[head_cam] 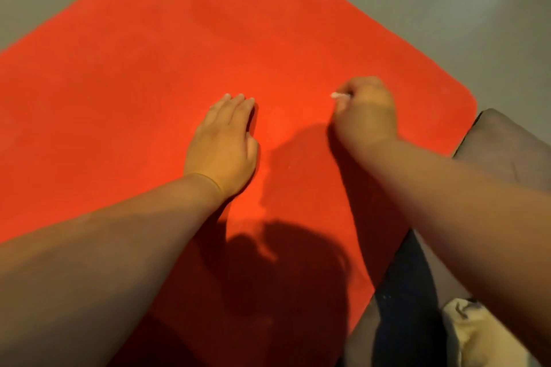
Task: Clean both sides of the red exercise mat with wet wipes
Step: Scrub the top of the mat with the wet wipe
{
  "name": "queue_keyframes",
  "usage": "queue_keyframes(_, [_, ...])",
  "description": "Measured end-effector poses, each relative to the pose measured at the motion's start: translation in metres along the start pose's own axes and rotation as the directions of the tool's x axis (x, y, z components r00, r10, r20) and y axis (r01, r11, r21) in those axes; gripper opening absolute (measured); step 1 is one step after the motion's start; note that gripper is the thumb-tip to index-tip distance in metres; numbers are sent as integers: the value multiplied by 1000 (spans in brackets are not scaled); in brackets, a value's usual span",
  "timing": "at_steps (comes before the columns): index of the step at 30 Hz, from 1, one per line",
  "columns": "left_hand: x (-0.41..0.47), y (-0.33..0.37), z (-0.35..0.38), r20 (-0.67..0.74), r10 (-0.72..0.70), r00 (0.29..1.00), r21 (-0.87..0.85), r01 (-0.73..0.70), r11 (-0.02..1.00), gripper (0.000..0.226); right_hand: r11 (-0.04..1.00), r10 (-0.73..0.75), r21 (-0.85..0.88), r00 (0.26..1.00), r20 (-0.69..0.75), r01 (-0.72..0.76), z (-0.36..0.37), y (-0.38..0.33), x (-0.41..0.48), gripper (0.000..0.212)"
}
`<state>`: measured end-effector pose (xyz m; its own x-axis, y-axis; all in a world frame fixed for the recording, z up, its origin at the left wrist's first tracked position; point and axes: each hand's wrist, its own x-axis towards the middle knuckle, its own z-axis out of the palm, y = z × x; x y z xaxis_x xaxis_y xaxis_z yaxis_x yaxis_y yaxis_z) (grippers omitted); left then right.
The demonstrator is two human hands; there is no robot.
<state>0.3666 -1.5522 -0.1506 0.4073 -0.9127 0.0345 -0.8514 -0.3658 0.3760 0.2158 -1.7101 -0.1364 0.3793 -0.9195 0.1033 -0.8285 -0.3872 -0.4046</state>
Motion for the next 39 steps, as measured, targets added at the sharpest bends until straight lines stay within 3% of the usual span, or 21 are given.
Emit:
queue_keyframes(2, [2, -17, -8, -37, -74, 997, 101, 77, 992, 59, 947, -307, 144, 940, 150, 286, 19, -43, -47, 18])
queue_keyframes(4, [5, -42, -18, -52, -151, 987, 174, 158, 972, 59, 765, -644, 260, 695, 319, 590, 24, -67, -81, 16])
queue_keyframes(5, [5, -55, -22, -53, -188, 981, 197, 194, 961, 60, 687, -723, 273, 596, 350, 673, 23, -68, -75, 15])
queue_keyframes(6, [5, -66, -25, -47, -215, 975, 210, 220, 953, 61, 679, -728, 240, 595, 340, 694, 22, -61, -57, 15])
queue_keyframes(8, [2, -77, -27, -33, -224, 974, 205, 226, 952, 64, 837, -544, 85, 808, 225, 540, 17, -41, -7, 18])
queue_keyframes(10, [-1, -77, -25, -40, -212, 976, 184, 216, 959, 65, 991, -126, -35, 990, 70, 128, 4, -16, 42, 19])
queue_keyframes(12, [0, -75, -24, -56, -217, 975, 170, 224, 960, 64, 987, 156, -50, 988, 9, -155, 2, -15, 56, 20])
queue_keyframes(14, [1, -75, -25, -60, -228, 972, 147, 234, 961, 64, 1000, -20, -3, 999, 32, 20, 21, -42, 33, 21])
queue_keyframes(16, [-1, -78, -27, -67, -217, 974, 107, 223, 969, 62, 907, -418, 118, 896, 151, 404, 41, -77, -13, 19])
queue_keyframes(19, [-2, -86, -33, -60, -178, 982, 19, 179, 984, 58, 640, -754, 218, 550, 358, 737, 39, -87, -27, 19])
queue_keyframes(21, [-7, -98, -39, -36, -127, 991, 54, 129, 990, 59, 716, -682, 98, 664, 306, 691, 31, -69, 5, 19])
queue_keyframes(24, [-21, -118, -48, 8, -107, 994, 223, 103, 969, 61, 962, -267, -34, 960, 87, 270, 19, -45, 32, 17])
queue_keyframes(27, [-30, -118, -49, 26, -181, 983, 205, 172, 964, 65, 974, -223, 79, 965, 136, 213, 30, -76, -30, 15])
queue_keyframes(29, [-35, -114, -47, 20, -216, 976, 174, 210, 962, 67, 858, -509, 222, 828, 235, 464, 31, -101, -94, 16])
queue_keyframes(31, [-43, -115, -46, 9, -220, 976, 161, 215, 963, 69, 641, -766, 368, 531, 363, 673, 25, -110, -137, 15])
queue_keyframes(32, [-48, -117, -46, 9, -212, 977, 161, 208, 965, 69, 562, -820, 423, 412, 397, 711, 22, -107, -136, 13])
queue_keyframes(33, [-53, -119, -48, 12, -202, 979, 165, 198, 966, 70, 541, -830, 432, 374, 414, 721, 22, -101, -123, 12])
queue_keyframes(34, [-57, -123, -49, 21, -192, 981, 171, 185, 968, 70, 567, -814, 383, 425, 395, 729, 24, -96, -103, 12])
queue_keyframes(36, [-66, -129, -54, 51, -164, 985, 199, 151, 968, 70, 748, -662, 203, 692, 289, 632, 28, -85, -53, 17])
queue_keyframes(38, [-72, -135, -58, 75, -151, 986, 238, 129, 963, 69, 938, -347, 92, 920, 183, 335, 26, -75, -8, 17])
queue_keyframes(39, [-74, -138, -60, 75, -157, 985, 254, 133, 958, 68, 986, -151, 94, 973, 177, 136, 26, -77, -1, 16])
